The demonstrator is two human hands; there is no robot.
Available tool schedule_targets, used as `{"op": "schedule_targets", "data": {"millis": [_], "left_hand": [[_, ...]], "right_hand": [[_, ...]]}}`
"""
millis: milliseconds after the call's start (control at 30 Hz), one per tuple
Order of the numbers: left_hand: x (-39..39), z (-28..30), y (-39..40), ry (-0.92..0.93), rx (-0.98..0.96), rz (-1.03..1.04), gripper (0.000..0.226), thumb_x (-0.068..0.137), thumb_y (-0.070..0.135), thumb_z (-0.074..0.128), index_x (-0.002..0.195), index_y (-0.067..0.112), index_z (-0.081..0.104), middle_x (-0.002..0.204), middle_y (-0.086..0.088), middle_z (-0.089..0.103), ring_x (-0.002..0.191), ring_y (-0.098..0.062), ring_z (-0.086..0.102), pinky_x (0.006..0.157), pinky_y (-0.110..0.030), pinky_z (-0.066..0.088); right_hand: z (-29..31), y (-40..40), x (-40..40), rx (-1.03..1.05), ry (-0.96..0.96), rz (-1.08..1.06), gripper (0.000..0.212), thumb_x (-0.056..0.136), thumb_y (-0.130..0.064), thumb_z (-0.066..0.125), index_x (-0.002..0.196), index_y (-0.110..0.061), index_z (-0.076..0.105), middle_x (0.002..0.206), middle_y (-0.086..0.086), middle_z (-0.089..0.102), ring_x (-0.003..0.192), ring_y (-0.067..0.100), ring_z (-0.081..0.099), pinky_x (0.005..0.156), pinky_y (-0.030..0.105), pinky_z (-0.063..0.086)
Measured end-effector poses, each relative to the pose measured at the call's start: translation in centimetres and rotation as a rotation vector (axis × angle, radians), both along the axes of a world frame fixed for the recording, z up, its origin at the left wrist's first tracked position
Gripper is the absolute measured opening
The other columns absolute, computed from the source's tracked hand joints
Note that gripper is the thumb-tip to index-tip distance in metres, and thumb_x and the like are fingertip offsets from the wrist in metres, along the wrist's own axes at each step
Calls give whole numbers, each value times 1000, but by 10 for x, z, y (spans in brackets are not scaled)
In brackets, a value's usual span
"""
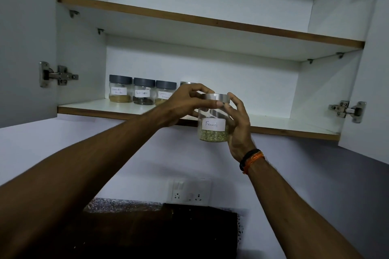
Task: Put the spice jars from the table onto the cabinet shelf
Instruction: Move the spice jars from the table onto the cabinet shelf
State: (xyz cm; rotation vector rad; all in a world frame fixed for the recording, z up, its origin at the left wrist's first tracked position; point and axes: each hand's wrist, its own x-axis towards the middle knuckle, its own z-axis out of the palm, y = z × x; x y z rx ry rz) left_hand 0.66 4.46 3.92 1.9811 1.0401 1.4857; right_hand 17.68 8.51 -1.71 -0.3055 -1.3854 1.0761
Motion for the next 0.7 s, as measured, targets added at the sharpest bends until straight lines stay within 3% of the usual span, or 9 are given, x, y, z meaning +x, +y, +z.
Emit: {"op": "schedule_targets", "data": {"millis": [133,233,300,400,567,700], "left_hand": [[-3,11,10,2,31,26,39,70,37,88,103,20,74,102,-6,74,94,-22,73,78,-41,63],[-9,21,20,4,37,39,41,74,36,85,108,17,71,104,-7,74,97,-26,72,77,-42,63],[-12,29,29,3,45,63,41,77,34,83,110,13,70,105,-7,73,97,-28,71,74,-40,63],[-15,39,43,2,54,89,42,78,33,82,111,11,69,106,-7,73,97,-29,70,76,-42,63],[-19,48,72,2,40,127,52,67,44,83,107,15,69,107,-5,72,97,-28,70,79,-44,62],[-20,51,100,17,35,145,50,70,43,84,108,16,69,106,-5,72,98,-29,70,79,-44,62]], "right_hand": [[7,13,2,-26,20,-20,38,89,-45,53,120,-27,67,120,0,70,111,23,66,89,41,55],[14,28,2,-67,-35,-254,32,89,-42,54,102,-20,73,105,2,73,100,23,67,84,39,56],[16,43,1,-30,-152,-587,21,91,-29,59,93,-14,74,94,0,73,94,25,68,81,40,57],[16,61,5,198,-426,-954,14,89,-14,60,94,-14,72,92,1,72,90,22,66,74,25,46],[13,87,13,341,-809,-1137,20,88,-18,57,101,-12,71,91,6,71,83,23,62,69,29,48],[3,98,12,369,-902,-1304,28,89,-30,46,78,-15,67,68,2,64,61,18,50,55,25,35]]}}
